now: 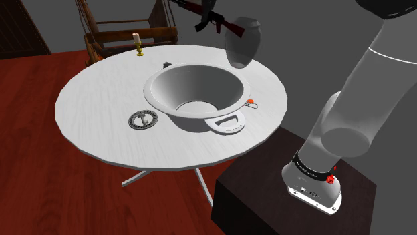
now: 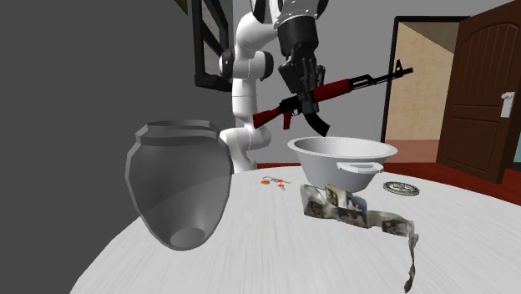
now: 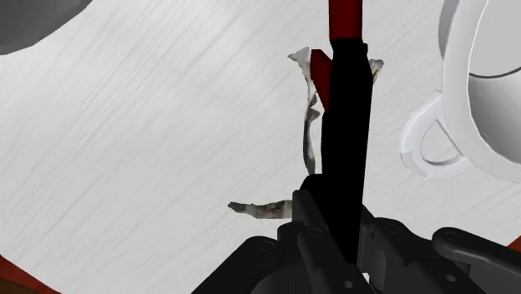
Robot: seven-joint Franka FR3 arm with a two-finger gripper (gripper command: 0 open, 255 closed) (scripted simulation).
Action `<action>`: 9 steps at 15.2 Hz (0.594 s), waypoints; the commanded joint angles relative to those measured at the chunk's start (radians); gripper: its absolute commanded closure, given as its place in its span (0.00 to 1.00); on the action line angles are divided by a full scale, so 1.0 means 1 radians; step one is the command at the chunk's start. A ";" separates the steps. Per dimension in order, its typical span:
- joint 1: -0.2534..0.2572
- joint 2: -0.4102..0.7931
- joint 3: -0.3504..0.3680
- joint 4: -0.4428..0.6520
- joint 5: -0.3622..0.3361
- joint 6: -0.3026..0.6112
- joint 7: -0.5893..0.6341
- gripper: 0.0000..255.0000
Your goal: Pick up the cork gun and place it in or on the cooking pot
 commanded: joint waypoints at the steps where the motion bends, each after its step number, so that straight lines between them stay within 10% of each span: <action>1: 0.023 -0.068 0.025 -0.079 -0.026 0.020 0.047 1.00; 9: 0.080 -0.283 0.141 -0.298 -0.078 0.046 0.227 1.00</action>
